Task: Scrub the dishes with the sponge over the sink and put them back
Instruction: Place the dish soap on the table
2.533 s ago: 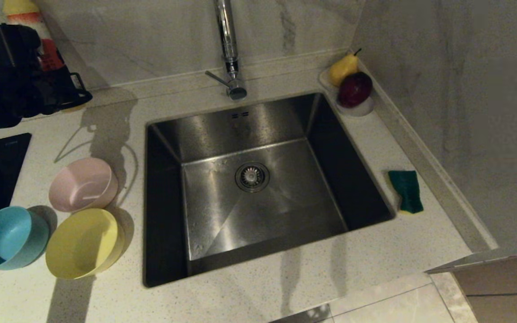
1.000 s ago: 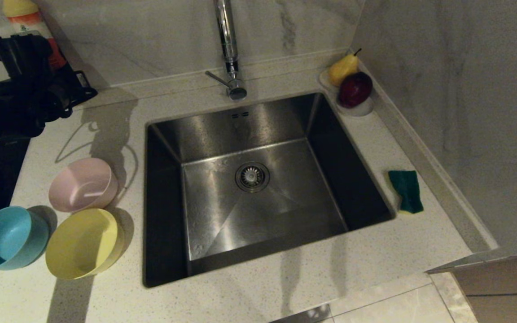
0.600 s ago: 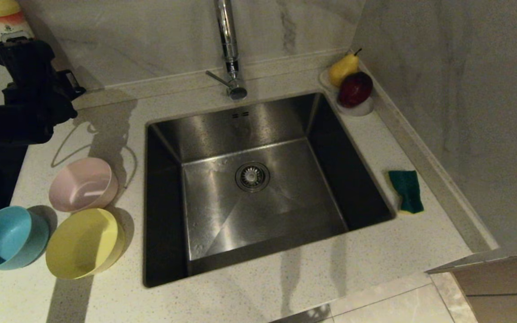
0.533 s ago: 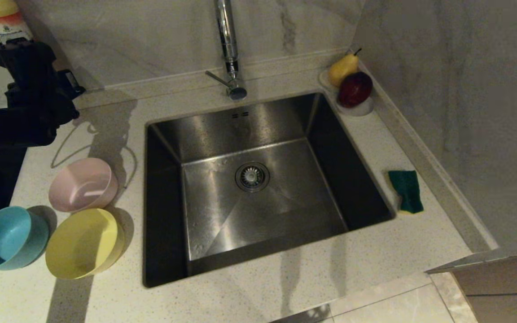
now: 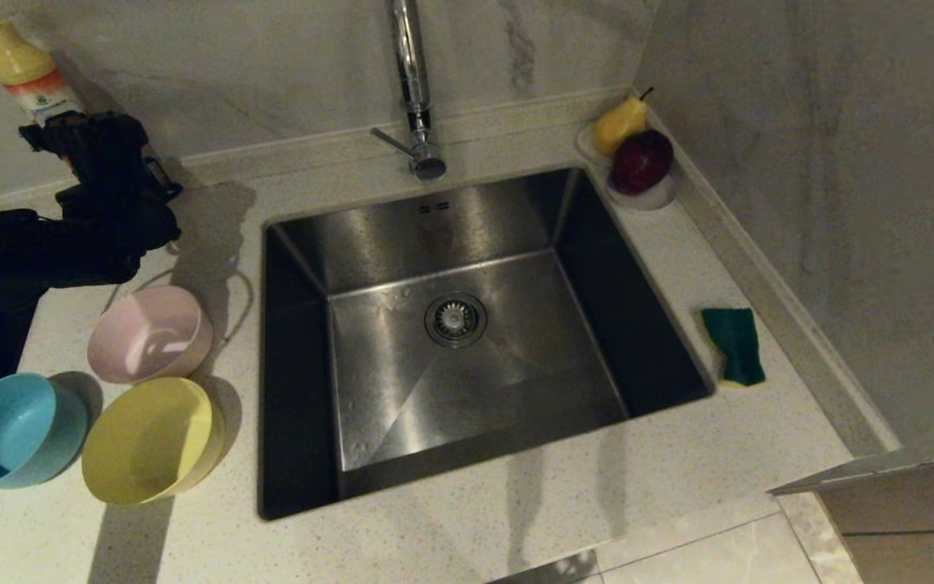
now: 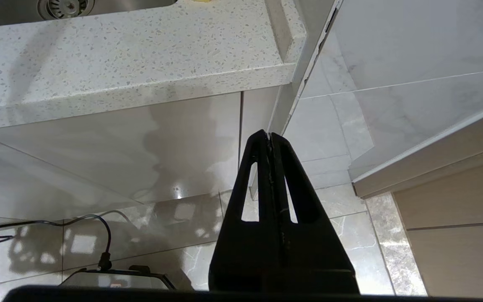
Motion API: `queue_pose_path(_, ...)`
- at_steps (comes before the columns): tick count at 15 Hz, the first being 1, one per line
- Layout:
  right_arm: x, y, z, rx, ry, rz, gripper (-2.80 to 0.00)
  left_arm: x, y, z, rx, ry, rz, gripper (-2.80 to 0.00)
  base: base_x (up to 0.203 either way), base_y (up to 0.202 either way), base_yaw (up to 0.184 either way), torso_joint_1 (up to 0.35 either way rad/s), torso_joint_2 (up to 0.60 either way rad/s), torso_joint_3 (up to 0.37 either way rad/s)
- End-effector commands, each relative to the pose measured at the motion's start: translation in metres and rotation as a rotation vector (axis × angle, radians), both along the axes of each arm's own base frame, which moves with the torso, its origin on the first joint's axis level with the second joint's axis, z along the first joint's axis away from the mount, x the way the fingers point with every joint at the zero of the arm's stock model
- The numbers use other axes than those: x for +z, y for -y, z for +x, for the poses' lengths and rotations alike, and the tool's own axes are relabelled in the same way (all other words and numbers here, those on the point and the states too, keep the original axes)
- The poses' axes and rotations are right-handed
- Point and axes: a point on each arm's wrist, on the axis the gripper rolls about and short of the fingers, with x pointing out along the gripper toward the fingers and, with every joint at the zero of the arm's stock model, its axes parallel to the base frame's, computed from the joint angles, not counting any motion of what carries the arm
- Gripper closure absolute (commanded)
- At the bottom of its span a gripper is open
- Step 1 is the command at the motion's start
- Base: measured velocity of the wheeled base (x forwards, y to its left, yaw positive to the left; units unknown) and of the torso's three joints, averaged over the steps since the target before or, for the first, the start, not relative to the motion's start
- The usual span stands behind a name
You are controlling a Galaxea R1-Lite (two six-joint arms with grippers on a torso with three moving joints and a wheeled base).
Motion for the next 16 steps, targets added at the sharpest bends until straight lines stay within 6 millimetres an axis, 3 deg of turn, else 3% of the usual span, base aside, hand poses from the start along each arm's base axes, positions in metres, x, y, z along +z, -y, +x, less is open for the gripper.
queue_pose_path(1, 0.0, 0.0, 0.0, 0.0, 0.0, 0.0, 0.0, -0.001, 0.007, 0.003, 0.006, 0.016, -0.005, 0.0, 0.0, 0.0, 0.0, 0.0, 0.0, 0.0)
queue_pose_path(6, 0.0, 0.0, 0.0, 0.0, 0.0, 0.0, 0.0, -0.001, 0.006, 0.003, 0.019, 0.034, -0.023, 0.0, 0.0, 0.0, 0.0, 0.0, 0.0, 0.0)
queue_pose_path(16, 0.0, 0.0, 0.0, 0.0, 0.0, 0.0, 0.0, -0.022, 0.005, 0.013, 0.055, 0.003, -0.041, 0.0, 0.0, 0.0, 0.0, 0.0, 0.0, 0.0)
